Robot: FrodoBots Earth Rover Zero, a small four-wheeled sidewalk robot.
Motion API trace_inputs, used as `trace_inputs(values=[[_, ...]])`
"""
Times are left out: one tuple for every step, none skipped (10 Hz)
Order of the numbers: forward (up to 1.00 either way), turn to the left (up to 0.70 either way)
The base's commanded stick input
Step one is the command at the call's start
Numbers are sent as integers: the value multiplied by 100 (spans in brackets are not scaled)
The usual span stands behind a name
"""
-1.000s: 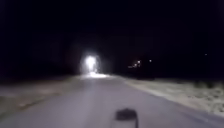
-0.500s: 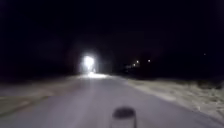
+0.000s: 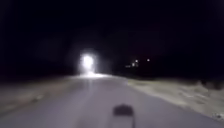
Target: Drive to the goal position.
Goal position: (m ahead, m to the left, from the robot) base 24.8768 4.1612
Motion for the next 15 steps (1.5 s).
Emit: trace_inputs(values=[[100,0],[100,0],[100,0],[100,23],[100,25],[100,1],[100,0],[100,0],[100,0],[100,0],[100,0],[100,0],[100,0],[100,0],[100,7]])
